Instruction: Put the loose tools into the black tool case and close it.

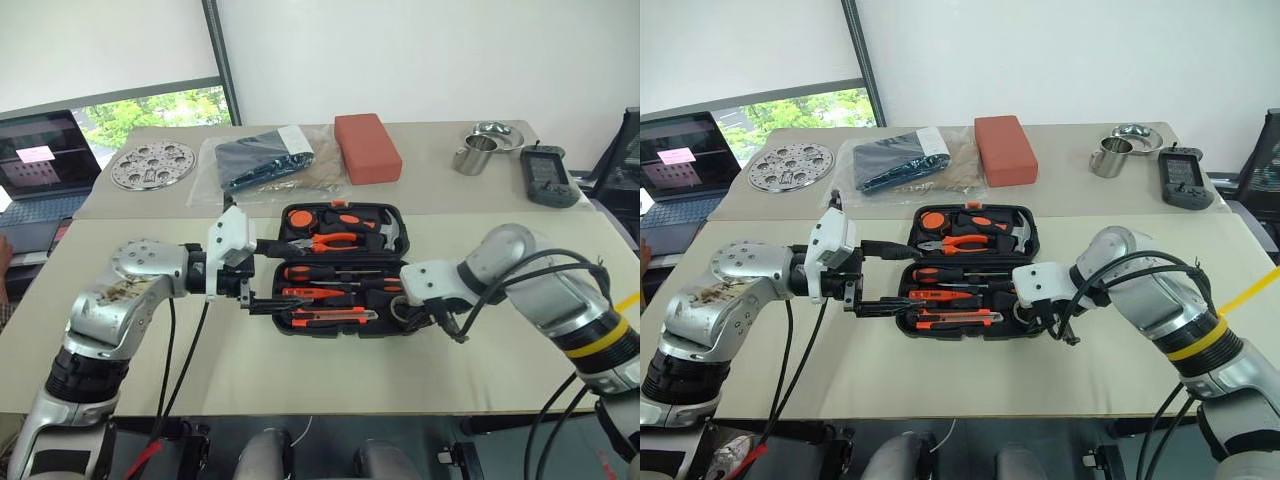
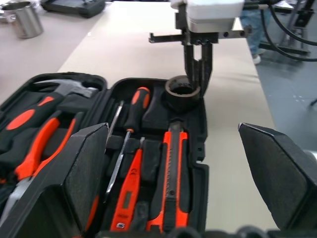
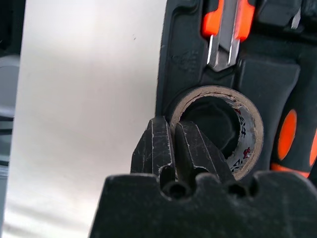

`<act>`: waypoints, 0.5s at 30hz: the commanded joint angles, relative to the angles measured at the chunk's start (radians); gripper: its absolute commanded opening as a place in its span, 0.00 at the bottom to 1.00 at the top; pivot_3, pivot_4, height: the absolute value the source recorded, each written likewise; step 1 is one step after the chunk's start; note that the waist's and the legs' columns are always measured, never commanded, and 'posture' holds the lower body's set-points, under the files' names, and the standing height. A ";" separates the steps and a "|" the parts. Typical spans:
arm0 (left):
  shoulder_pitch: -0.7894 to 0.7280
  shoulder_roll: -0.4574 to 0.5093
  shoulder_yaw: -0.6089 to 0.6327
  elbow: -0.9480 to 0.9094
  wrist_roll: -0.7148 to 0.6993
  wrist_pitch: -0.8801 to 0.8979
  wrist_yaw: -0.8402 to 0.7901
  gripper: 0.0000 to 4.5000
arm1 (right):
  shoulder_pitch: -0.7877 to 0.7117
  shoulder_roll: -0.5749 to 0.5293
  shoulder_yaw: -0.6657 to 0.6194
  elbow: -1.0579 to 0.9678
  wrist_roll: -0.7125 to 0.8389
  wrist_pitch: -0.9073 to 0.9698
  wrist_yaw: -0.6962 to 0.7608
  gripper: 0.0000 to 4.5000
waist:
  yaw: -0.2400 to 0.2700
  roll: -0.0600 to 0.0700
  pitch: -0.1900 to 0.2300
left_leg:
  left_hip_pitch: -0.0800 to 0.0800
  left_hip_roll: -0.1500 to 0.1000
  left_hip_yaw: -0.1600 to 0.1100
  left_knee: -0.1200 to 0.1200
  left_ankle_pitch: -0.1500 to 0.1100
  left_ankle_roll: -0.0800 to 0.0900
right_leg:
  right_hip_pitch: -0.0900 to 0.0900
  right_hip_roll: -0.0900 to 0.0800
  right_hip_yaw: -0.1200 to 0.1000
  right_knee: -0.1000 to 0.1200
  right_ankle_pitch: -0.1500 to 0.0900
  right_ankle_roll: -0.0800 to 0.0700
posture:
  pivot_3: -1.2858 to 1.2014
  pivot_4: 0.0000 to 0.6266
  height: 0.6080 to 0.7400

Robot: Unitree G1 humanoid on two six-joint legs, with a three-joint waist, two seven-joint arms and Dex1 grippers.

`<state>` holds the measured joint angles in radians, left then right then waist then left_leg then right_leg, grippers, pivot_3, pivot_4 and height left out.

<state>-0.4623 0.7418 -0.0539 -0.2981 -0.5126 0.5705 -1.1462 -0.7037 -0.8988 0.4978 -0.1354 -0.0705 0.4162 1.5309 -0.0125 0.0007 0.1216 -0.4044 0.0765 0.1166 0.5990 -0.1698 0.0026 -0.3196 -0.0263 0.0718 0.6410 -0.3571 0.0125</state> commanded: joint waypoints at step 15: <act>0.001 -0.050 0.124 0.111 0.004 -0.008 0.165 1.00 | -0.097 0.017 -0.151 0.015 0.100 0.118 -0.020 0.99 | 0.000 0.000 0.000 | 0.000 0.000 0.000 0.000 0.000 0.000 | 0.000 0.000 0.000 0.000 0.000 0.000 | 0.52 0.24 1.00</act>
<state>-0.4388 0.7047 0.0320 -0.2103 -0.5120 0.5686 -1.0323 -0.7634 -0.8908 0.4168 -0.1176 -0.0091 0.4909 1.5302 -0.0123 0.0006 0.1217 -0.4043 0.0768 0.1168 0.5988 -0.1698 0.0027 -0.3198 -0.0267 0.0717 0.6415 -0.3570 0.0123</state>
